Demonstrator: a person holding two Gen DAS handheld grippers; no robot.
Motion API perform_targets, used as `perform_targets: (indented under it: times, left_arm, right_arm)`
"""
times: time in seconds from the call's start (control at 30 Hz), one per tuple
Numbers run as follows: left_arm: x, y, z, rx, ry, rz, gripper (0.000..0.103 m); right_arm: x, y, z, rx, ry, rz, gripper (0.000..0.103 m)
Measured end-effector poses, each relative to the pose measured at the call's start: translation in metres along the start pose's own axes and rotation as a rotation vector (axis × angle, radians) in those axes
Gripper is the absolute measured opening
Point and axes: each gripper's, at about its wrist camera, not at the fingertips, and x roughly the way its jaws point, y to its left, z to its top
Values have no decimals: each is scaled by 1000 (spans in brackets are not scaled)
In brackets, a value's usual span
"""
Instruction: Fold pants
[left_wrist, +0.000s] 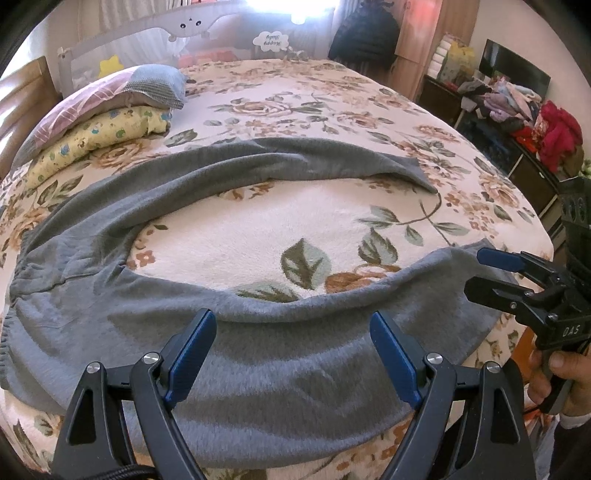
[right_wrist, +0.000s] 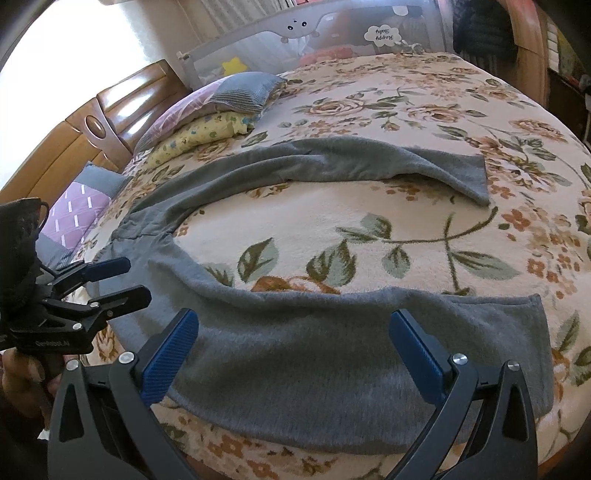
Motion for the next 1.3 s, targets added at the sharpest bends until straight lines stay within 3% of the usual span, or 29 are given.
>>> perform_targets:
  times: [0.5, 0.73, 0.87, 1.1, 1.2, 1.3]
  left_arm:
    - [29, 15, 19, -8, 35, -39, 86]
    - [46, 23, 41, 52, 53, -45, 86]
    - [56, 30, 66, 89, 63, -72, 86]
    - [77, 39, 121, 188, 60, -108, 86]
    - [98, 45, 151, 234, 65, -91, 86]
    - [122, 51, 184, 257, 91, -124, 85]
  right_arm:
    - [23, -20, 20, 27, 19, -4, 103]
    - [32, -49, 45, 62, 20, -25, 103]
    - [31, -76, 62, 130, -1, 9, 103]
    - [37, -119, 95, 165, -9, -41, 103]
    - [44, -142, 115, 184, -8, -61, 96]
    - [57, -165, 134, 193, 2, -100, 85]
